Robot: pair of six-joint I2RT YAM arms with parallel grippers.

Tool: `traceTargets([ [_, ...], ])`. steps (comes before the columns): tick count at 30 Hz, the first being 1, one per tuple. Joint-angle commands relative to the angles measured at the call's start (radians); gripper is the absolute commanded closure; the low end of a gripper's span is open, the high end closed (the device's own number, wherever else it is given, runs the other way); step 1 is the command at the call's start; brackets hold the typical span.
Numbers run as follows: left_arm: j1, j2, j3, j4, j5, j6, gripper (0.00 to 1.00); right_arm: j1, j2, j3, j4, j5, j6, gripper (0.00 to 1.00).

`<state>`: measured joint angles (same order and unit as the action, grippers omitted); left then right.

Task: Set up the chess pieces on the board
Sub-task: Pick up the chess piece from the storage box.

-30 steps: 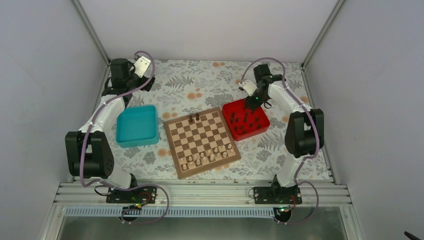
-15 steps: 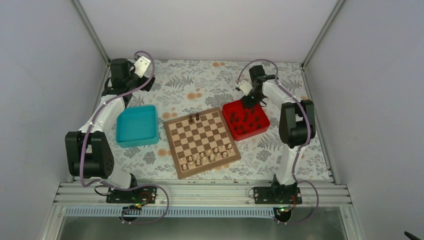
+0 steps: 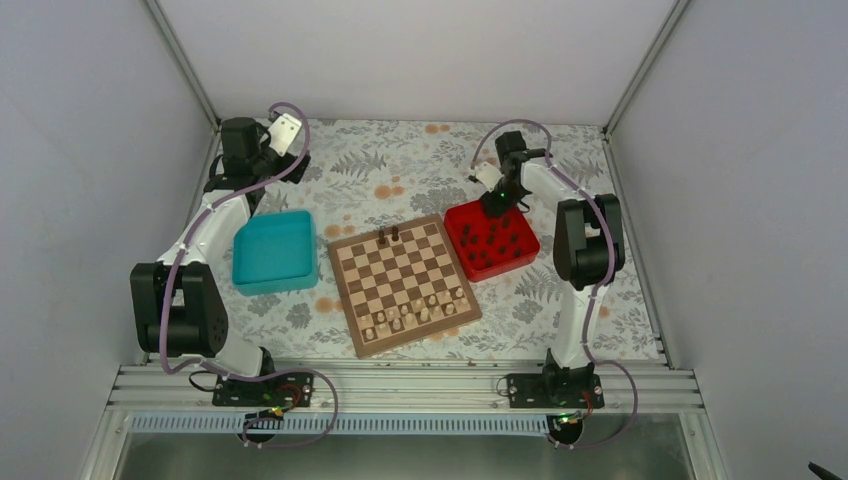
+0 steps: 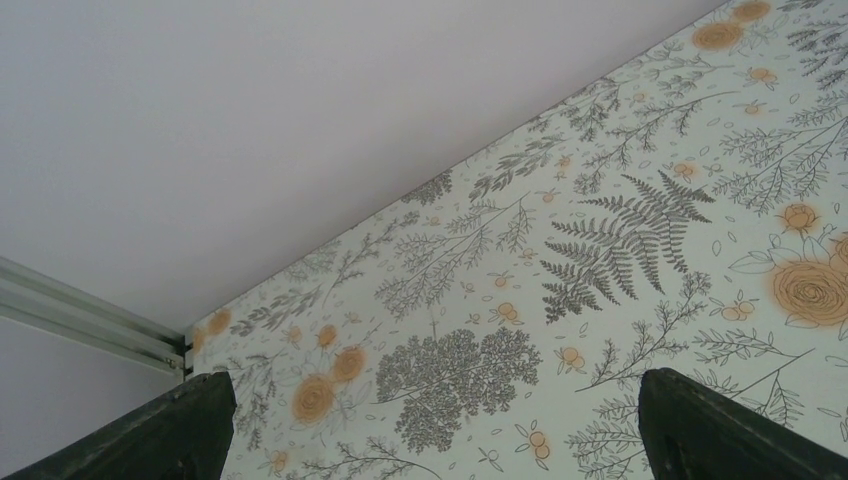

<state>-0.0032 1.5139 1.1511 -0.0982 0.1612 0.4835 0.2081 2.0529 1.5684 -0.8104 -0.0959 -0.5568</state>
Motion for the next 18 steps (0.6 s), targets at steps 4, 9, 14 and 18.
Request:
traceTargets([
  [4,-0.004,-0.014,-0.012,0.023,0.009,0.006,0.0,-0.004,0.01,0.013,0.003,-0.024,-0.015,0.58],
  [9,-0.004,-0.016,-0.015,0.023,0.006,0.007,0.0,-0.004,0.032,0.011,0.009,-0.018,-0.017,0.58],
  [14,-0.003,-0.014,-0.016,0.025,0.006,0.007,0.0,-0.004,0.042,0.01,0.016,-0.01,-0.02,0.58],
  [18,-0.003,-0.013,-0.012,0.025,0.006,0.007,0.0,-0.003,0.043,0.009,0.019,-0.014,-0.02,0.66],
])
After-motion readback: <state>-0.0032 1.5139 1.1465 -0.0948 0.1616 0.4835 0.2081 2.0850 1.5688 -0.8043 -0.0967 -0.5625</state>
